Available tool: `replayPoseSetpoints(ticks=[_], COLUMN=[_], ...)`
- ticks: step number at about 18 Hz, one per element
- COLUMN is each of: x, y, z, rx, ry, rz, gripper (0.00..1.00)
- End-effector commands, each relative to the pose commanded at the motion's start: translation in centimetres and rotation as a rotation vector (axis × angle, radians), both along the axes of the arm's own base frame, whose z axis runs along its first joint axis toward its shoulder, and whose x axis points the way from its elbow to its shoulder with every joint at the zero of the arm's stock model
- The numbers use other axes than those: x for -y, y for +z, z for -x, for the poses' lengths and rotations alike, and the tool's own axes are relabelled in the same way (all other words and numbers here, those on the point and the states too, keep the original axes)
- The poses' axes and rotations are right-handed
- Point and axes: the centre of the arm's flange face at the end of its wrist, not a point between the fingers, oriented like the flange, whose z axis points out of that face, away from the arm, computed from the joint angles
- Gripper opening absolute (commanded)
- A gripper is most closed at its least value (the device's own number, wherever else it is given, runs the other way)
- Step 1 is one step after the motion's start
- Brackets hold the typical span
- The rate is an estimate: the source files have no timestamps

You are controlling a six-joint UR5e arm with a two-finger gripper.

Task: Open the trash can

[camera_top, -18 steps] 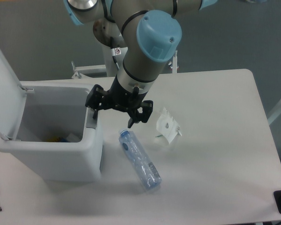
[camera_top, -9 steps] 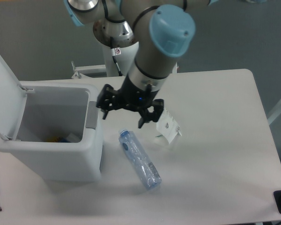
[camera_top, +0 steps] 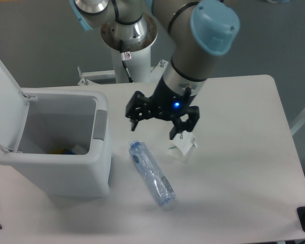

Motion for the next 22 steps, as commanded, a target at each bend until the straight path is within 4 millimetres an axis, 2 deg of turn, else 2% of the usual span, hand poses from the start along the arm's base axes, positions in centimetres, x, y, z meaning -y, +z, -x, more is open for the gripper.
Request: replayPoseSetpoints(ticks=[3,8,13,17,22], x=[1.3,2.1,4.8,8.5,10.1], y=[-1.4,-5.7,-9.2,-10.4,-11.6], z=[3.0,7.5,11.5,15.2,17.6], rx=[-0.073,-0.172,-0.210,-0.259,-0.288], ry=[-0.101,-0.230,-0.369,-0.517,-0.572], rz=[-0.003,0.053,0.126,0.142,0.137], gripper=[1.00,1.00,1.00,1.00,1.00])
